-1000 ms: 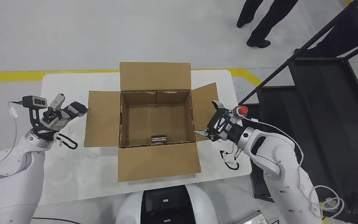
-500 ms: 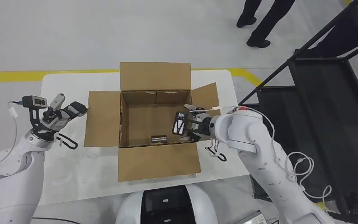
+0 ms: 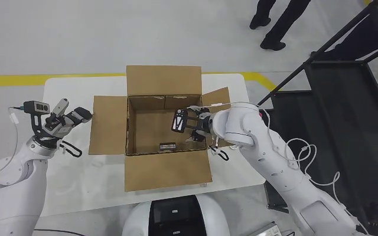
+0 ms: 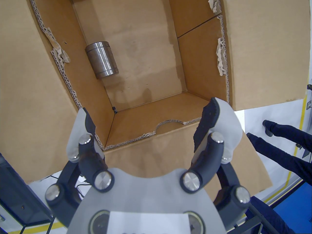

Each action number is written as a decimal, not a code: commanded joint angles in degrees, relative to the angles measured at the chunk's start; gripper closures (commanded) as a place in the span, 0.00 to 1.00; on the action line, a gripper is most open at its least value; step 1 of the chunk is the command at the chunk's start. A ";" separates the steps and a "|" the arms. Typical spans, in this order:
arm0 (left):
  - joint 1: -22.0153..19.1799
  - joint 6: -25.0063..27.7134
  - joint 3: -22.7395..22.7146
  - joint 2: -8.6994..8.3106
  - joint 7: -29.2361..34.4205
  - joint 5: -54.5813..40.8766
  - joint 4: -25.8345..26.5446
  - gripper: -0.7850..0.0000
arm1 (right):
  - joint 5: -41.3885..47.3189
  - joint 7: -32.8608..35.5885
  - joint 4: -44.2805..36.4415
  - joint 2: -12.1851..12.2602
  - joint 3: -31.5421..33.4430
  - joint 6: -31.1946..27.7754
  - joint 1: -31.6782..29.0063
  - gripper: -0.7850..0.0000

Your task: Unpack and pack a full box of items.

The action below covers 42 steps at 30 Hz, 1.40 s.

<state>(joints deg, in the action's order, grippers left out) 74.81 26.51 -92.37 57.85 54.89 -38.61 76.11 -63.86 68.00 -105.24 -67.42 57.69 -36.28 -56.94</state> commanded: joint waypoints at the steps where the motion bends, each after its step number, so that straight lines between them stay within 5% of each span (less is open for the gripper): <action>1: 0.00 0.00 0.00 0.00 0.01 -0.13 0.00 0.00 | 0.00 0.00 0.00 0.00 0.00 0.00 0.00 0.00; 17: 0.00 0.00 0.00 0.00 0.01 -0.13 0.00 0.00 | -0.59 -0.71 0.18 -0.03 -0.47 -0.25 0.16 0.00; 21: 0.00 0.00 0.00 0.00 0.01 -0.13 0.00 0.00 | -1.25 -0.49 3.35 -0.76 -3.98 -0.48 4.52 0.00; 32: 0.00 0.00 0.00 0.00 0.01 -0.13 0.00 0.00 | 8.57 1.64 22.77 -6.97 -20.14 3.18 20.39 0.00; 42: 0.00 0.00 0.00 0.00 0.01 -0.13 0.00 0.00 | 6.78 -4.12 36.64 -13.07 -30.95 5.91 25.93 0.00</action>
<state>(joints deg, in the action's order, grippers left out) 74.81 26.51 -92.37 57.85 54.89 -38.61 76.11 -57.05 64.42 -70.14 -79.87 27.52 -30.67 -31.46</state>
